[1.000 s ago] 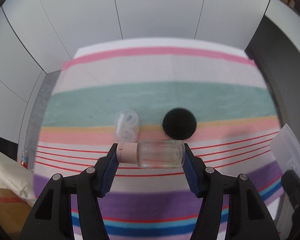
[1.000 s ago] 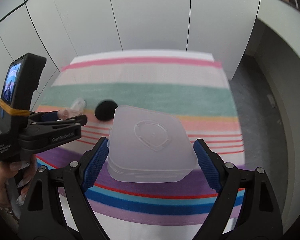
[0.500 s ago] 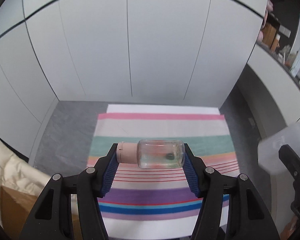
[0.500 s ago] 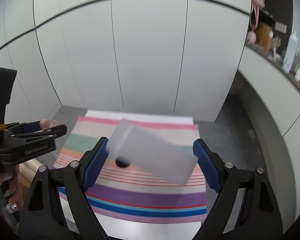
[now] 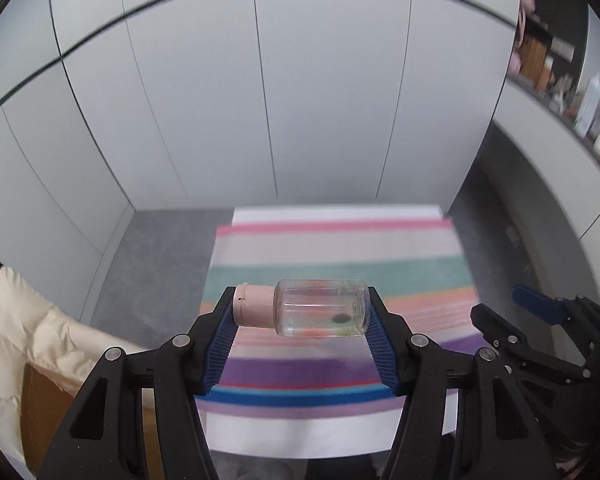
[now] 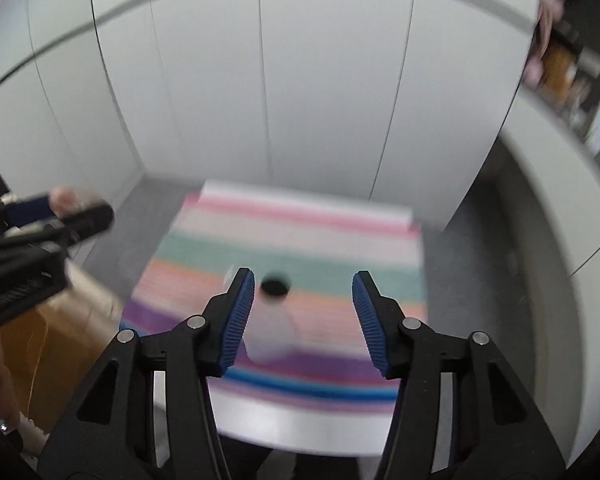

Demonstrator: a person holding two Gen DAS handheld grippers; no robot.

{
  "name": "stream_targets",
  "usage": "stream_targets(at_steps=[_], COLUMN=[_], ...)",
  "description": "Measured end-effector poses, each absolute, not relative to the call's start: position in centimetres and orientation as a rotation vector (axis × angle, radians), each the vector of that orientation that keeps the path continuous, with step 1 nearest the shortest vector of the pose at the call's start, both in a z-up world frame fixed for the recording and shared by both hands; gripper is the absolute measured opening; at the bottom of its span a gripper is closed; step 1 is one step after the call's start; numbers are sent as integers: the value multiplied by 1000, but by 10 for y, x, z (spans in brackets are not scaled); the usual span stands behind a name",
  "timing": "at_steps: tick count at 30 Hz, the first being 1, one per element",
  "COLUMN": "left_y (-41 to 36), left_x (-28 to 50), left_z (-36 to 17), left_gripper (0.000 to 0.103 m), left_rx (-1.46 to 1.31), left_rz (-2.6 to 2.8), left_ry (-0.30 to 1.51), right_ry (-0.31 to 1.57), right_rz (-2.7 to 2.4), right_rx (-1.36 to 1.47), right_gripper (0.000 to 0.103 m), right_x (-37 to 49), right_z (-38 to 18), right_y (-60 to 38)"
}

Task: Organize objects
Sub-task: 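Lift the clear box and glass bottle off the cloth with both tools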

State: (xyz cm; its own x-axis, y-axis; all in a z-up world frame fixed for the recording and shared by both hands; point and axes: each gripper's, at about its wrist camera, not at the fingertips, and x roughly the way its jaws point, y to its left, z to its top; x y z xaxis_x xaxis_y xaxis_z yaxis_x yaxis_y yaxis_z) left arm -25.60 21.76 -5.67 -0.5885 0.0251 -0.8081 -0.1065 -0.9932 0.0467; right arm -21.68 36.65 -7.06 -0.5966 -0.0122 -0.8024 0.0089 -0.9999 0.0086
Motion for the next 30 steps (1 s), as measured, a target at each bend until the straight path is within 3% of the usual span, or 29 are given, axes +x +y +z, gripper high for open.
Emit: stream_targets(at_steps=[3, 6, 7, 10, 14, 22, 29, 30], left_y=[214, 200, 194, 179, 161, 116, 106, 107], left_x=[-255, -260, -263, -272, -284, -313, -324, -326], left_z=[-107, -159, -174, -215, -227, -218, -252, -254], left_gripper=[61, 61, 61, 61, 61, 61, 61, 61], left_rx=[-1501, -1645, -1684, -1818, -1857, -1817, -1931, -1933], left_rz=[2673, 2605, 2593, 2545, 2559, 2685, 2601, 2595], left_ry=[204, 167, 164, 156, 132, 67, 69, 79], right_ry=[-34, -77, -89, -115, -163, -554, -502, -473], right_rz=[-2727, -2675, -2662, -2601, -2544, -2460, -2511, -2535], right_rx=[1467, 1537, 1558, 1626, 1661, 1769, 1956, 1946], right_gripper=[54, 81, 84, 84, 84, 92, 92, 98], right_x=[-218, -219, -218, -215, -218, -244, -286, -289], right_z=[-120, -161, -175, -215, -261, -322, -364, -366], right_y=[373, 382, 385, 383, 378, 313, 258, 252])
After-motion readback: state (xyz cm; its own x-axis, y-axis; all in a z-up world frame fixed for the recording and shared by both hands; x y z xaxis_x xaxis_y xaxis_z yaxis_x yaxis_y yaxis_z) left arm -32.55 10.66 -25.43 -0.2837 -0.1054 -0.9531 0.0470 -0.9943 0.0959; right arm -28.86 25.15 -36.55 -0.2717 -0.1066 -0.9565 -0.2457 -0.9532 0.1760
